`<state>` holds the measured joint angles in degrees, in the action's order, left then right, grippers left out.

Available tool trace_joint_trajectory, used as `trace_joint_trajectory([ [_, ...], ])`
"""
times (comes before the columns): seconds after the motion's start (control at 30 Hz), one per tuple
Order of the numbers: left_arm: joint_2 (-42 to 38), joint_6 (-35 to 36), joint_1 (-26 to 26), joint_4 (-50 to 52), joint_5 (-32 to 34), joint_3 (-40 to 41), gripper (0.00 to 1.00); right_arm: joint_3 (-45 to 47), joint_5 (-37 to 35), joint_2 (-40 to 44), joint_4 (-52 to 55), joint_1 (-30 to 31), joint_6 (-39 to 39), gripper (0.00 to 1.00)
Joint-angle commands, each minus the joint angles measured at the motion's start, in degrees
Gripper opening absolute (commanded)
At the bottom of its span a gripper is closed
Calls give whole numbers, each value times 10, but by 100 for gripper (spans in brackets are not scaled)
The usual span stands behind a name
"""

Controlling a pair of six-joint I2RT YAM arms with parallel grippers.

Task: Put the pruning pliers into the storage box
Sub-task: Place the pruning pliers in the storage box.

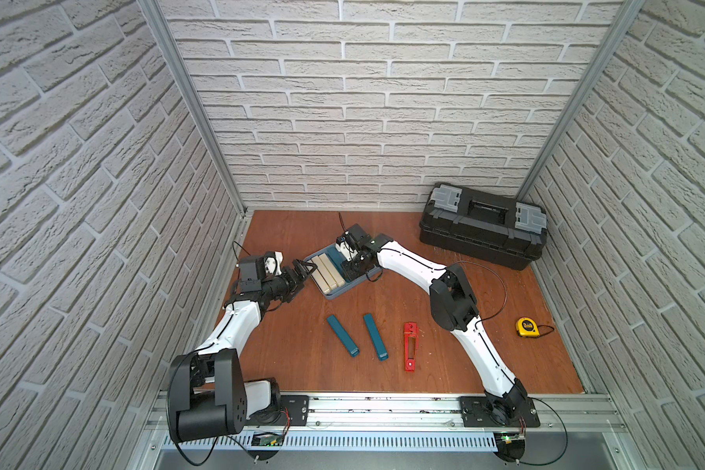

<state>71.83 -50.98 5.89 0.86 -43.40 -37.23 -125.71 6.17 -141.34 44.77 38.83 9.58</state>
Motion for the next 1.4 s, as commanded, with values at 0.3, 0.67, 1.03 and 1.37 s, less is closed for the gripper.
trace_joint_trajectory([
  [0.3,-3,-4,4,-48,-10,23,98,-28,3,-20,-18,-1,-3,2],
  [0.67,-7,-6,4,-53,-11,28,98,-38,3,-23,-11,-1,-5,15],
  [1.03,-12,-5,4,-51,-10,30,98,-38,5,-20,5,-1,-9,29],
  [1.37,-14,-6,4,-52,-11,32,98,-37,10,-17,7,-1,-11,35],
])
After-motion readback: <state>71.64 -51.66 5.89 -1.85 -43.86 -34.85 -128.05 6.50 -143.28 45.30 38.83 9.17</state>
